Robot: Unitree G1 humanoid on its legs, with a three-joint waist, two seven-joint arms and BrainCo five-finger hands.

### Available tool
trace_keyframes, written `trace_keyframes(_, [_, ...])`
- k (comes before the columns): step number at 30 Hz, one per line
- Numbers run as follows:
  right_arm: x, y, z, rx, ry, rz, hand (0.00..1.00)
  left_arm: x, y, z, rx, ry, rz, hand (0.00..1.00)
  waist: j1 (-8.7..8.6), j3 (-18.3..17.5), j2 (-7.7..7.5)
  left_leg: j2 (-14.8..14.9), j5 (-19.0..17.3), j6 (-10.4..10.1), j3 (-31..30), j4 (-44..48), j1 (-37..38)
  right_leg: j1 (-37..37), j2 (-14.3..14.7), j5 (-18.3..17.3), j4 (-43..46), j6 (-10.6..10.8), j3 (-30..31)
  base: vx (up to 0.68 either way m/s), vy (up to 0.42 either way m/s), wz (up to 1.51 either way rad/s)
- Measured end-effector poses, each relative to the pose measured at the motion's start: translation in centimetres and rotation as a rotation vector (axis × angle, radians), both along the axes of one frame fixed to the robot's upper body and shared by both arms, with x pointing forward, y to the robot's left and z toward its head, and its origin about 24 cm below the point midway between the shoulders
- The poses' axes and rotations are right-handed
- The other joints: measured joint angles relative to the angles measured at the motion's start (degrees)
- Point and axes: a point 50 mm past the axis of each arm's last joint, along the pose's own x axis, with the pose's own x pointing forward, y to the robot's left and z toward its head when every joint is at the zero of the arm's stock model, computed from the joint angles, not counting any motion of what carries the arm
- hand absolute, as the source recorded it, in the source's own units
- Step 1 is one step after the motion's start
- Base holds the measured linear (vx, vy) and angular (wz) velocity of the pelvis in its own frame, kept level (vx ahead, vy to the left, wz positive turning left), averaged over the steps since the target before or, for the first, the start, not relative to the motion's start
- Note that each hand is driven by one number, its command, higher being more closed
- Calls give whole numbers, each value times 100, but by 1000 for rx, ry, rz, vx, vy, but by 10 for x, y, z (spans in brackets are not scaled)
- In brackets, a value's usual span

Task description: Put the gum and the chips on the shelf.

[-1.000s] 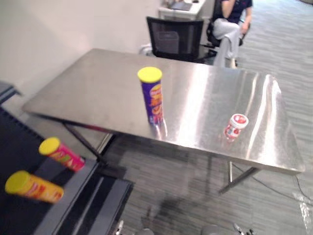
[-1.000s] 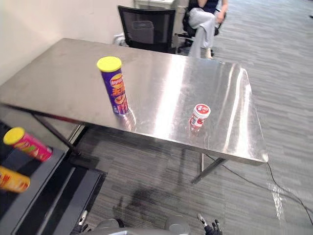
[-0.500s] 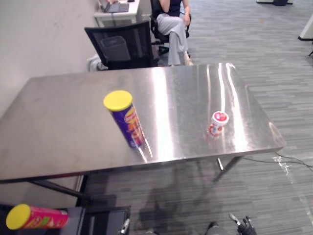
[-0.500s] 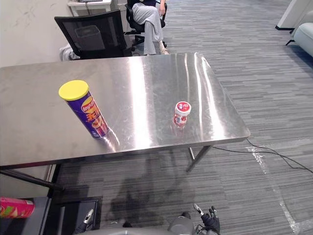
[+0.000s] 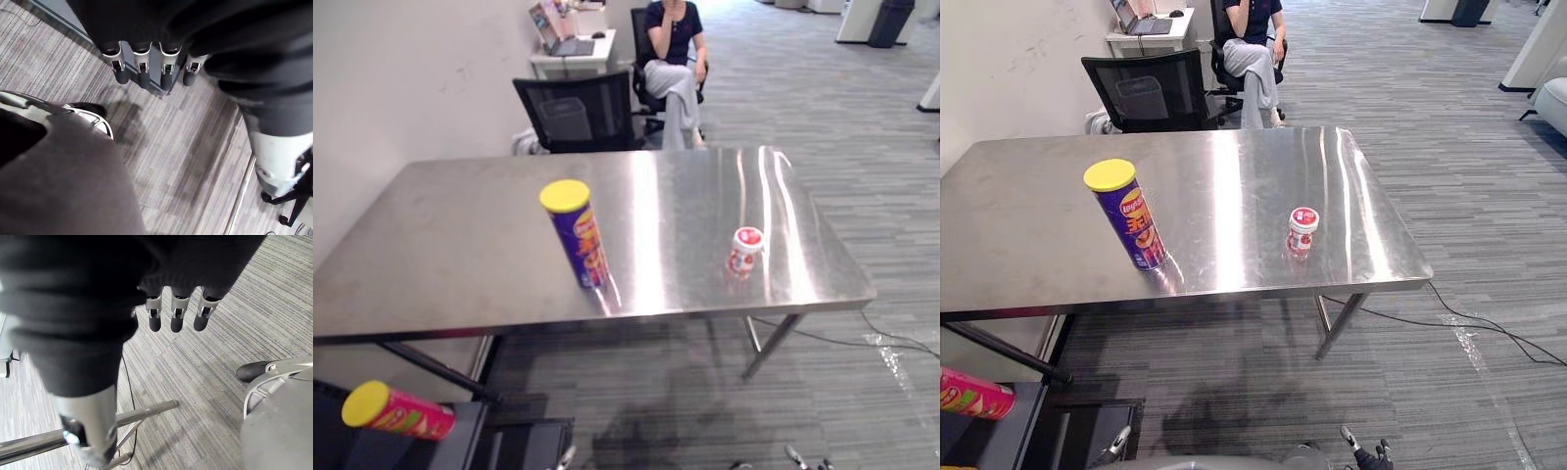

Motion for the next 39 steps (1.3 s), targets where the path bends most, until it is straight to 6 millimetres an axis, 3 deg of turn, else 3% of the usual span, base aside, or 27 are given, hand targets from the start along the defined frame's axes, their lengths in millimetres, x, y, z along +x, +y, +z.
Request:
trace_keyframes(6, [-3, -8, 1, -41, 24, -99, 0, -3, 6, 0, 17, 20, -8, 0, 1, -136, -20, -61, 0, 15, 22, 2, -27, 84, 50, 248, -240, -32, 29, 79, 16, -2])
trace_keyframes(8, [0, -23, 8, -88, -9, -211, 0, -2, 8, 1, 23, 26, -15, 0, 0, -146, -11, -58, -2, 12, 28, 4, -7, 107, 63, 248, -258, -33, 31, 53, -8, -3])
trace_keyframes(11, [6, -63, 26, -216, -73, -384, 0, -2, 12, 1, 33, 35, -13, 0, -1, -152, -77, -42, -28, -12, 87, 3, 84, 178, 99, 245, -290, -40, 77, 21, -14, -10])
trace_keyframes(13, [14, -101, 51, -339, -162, -510, 0, -4, 14, 2, 38, 37, -2, 0, -3, -155, -91, -37, -64, -11, 164, 1, 114, 150, 112, 219, -286, -83, 160, -22, -1, -17])
trace_keyframes(16, [23, -138, 89, -499, -306, -623, 0, -6, 15, 2, 45, 39, -8, 0, -19, -168, -61, -42, -104, -17, 215, 1, 155, 135, 110, 196, -266, -113, 233, -24, 7, -12])
trace_keyframes(19, [43, -155, 130, -645, -450, -647, 0, -11, 15, 2, 47, 48, -12, 0, -46, -180, -44, -45, -114, -18, 331, 1, 127, -26, 110, 188, -198, -122, 352, -21, 8, -22])
trace_keyframes(22, [60, -156, 166, -780, -566, -604, 0, -13, 15, 2, 48, 52, -11, 0, -97, -208, -36, -46, -114, -18, 331, 2, 67, -68, 109, 189, -195, -123, 360, 0, -2, -2])
trace_keyframes(24, [80, -148, 210, -904, -730, -488, 0, -15, 13, 3, 48, 48, -11, 0, -157, -251, 16, -42, -122, -17, 349, 5, 48, -125, 113, 191, -191, -120, 393, 4, -6, -3])
trace_keyframes(25, [86, -144, 221, -923, -772, -445, 0, -15, 13, 3, 50, 46, -15, 0, -159, -255, 24, -41, -124, -19, 367, 6, 49, -141, 118, 192, -192, -119, 412, 23, -15, -11])
trace_keyframes(28, [117, -113, 253, -893, -973, -138, 0, -17, 10, 3, 54, 52, -6, 0, -179, -273, 0, 9, -143, -47, 484, 10, 44, -199, 174, 224, -193, -73, 526, 23, -29, -17])
trace_keyframes(31, [137, -81, 260, -794, -1057, 205, 0, -14, 8, 4, 66, 45, -27, 0, -178, -306, -1, 20, -155, -59, 498, 38, 56, -224, 202, 225, -193, -73, 547, 37, -23, -8])
trace_keyframes(39, [160, -41, 248, -560, -1117, 596, 0, -13, 10, 4, 82, 45, -35, 0, -144, -320, -37, 12, -159, -52, 387, 42, 56, -166, 184, 224, -207, -73, 453, 10, -15, 5])
